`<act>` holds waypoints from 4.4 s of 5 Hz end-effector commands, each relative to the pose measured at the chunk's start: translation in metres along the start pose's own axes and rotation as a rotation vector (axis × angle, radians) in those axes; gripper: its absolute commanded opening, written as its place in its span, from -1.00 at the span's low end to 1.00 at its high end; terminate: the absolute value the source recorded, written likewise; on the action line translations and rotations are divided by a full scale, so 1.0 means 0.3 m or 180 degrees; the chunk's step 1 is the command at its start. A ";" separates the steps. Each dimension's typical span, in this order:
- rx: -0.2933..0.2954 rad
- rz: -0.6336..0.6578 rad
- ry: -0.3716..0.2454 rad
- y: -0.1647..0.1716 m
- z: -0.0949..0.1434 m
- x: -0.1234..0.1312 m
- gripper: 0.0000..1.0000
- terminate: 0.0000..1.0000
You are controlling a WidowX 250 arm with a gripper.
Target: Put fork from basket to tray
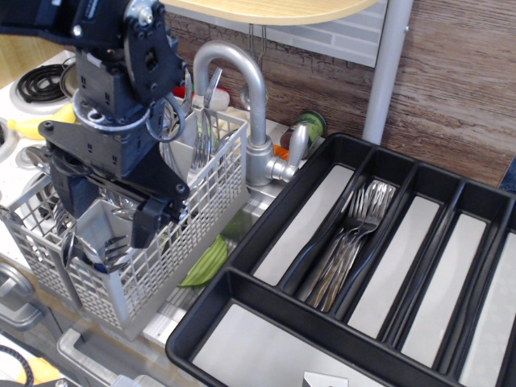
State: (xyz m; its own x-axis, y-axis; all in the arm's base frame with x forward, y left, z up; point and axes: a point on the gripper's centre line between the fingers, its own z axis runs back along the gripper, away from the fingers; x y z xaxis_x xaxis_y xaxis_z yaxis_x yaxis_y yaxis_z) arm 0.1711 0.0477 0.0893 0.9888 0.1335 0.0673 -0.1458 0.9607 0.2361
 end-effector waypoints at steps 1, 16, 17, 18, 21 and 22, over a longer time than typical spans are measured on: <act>0.0000 0.0000 0.0000 0.000 0.000 0.000 1.00 -1.00; 0.1248 -0.0414 0.0545 0.027 0.394 0.140 -1.00 -1.00; 0.0770 -0.0626 0.0880 -0.002 0.399 0.193 -1.00 -1.00; 0.0552 -0.0593 0.0956 -0.052 0.417 0.231 -1.00 -1.00; 0.0255 -0.0531 0.0895 -0.167 0.384 0.294 -1.00 -1.00; 0.0306 -0.0489 0.0707 -0.202 0.337 0.289 -1.00 -1.00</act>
State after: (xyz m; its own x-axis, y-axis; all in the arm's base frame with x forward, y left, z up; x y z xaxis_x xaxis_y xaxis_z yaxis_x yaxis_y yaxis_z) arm 0.2667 -0.0273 0.1573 0.9766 0.0210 -0.2142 0.0438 0.9551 0.2931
